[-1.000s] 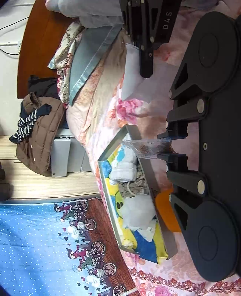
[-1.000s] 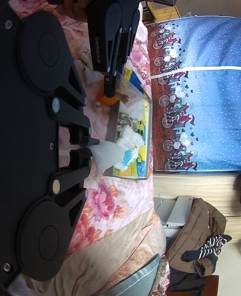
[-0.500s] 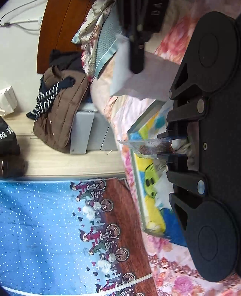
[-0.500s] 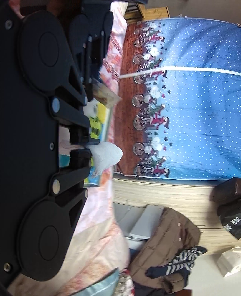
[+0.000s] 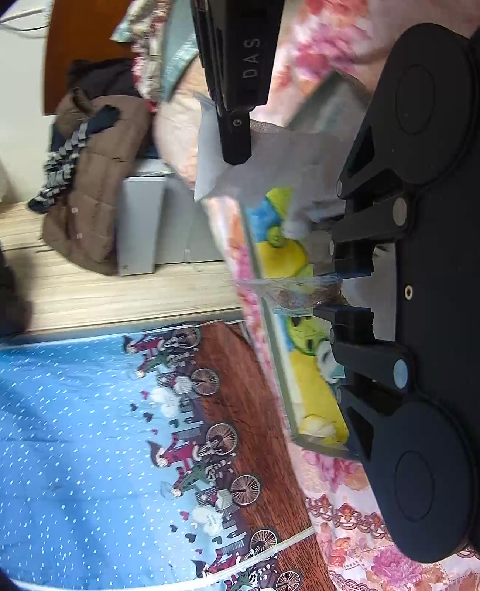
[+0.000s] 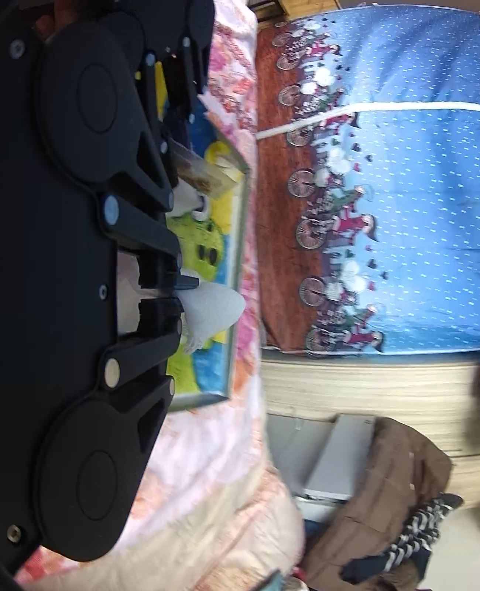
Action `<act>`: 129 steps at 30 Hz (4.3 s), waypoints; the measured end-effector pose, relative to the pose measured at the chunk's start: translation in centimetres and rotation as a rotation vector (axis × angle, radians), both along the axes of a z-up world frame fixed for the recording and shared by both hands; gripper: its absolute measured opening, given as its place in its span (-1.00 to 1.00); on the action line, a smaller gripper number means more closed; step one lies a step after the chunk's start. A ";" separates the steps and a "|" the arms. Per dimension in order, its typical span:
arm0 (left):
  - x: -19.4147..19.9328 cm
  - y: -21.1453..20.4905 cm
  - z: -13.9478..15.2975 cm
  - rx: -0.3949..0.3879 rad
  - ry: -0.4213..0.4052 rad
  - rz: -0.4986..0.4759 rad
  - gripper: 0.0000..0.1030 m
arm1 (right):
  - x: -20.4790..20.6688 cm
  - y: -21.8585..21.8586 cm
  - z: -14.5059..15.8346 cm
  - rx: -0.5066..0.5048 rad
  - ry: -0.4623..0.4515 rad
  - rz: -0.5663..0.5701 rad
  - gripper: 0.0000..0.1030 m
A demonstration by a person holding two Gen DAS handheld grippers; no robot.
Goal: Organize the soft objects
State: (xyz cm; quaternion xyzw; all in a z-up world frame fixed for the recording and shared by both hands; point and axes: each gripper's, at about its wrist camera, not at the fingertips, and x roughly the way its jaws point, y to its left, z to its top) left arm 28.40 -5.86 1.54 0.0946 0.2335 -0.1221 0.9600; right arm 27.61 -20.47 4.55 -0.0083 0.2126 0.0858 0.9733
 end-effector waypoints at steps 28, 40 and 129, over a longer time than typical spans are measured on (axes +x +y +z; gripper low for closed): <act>-1.7 0.3 -0.1 -0.024 0.040 0.060 0.31 | -4.9 -4.8 -0.1 0.082 0.112 -0.028 0.61; -6.5 2.9 3.1 -0.123 -0.035 0.263 0.76 | -9.7 -5.1 3.8 0.081 0.024 -0.042 0.99; -24.3 6.3 -0.1 -0.012 0.173 0.302 0.98 | -22.4 -3.9 -0.2 0.052 0.246 0.024 0.99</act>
